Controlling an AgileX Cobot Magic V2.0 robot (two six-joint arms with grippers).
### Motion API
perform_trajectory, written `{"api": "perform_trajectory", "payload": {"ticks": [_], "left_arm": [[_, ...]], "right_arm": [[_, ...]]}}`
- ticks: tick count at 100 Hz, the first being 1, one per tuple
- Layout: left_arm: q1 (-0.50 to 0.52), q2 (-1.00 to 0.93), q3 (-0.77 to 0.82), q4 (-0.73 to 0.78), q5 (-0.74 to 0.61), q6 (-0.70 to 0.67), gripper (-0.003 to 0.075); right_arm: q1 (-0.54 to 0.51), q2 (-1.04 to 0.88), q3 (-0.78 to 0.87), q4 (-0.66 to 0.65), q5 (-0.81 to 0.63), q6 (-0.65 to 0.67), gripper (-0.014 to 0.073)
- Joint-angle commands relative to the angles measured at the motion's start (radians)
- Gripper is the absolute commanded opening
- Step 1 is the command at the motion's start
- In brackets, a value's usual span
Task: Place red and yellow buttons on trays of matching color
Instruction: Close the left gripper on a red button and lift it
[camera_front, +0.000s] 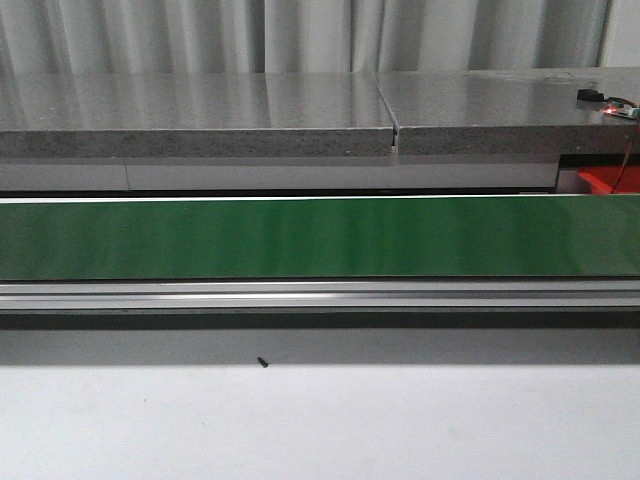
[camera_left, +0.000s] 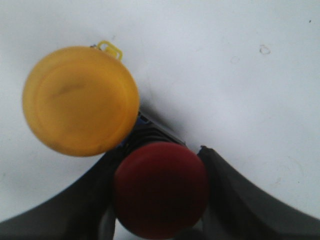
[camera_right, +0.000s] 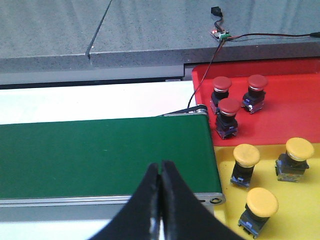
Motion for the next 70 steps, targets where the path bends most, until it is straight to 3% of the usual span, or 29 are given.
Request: {"api": "perform_trajectory", "payload": {"ticks": [1,34,70], "left_arm": [[0.001,-0.099,-0.032,-0.02,-0.032,0.008,0.0212],[-0.012,-0.257,-0.014,0.035,-0.016,0.045,0.0212],[-0.093,-0.483,0.23,0.069,-0.108,0.066,0.0212]], "right_arm": [[0.0,0.005,-0.024,0.008,-0.072,-0.009,-0.0068],[0.0,0.005,-0.024,0.008,-0.072,-0.009,-0.0068],[0.0,0.005,-0.024,0.008,-0.072,-0.009,-0.0068]]}}
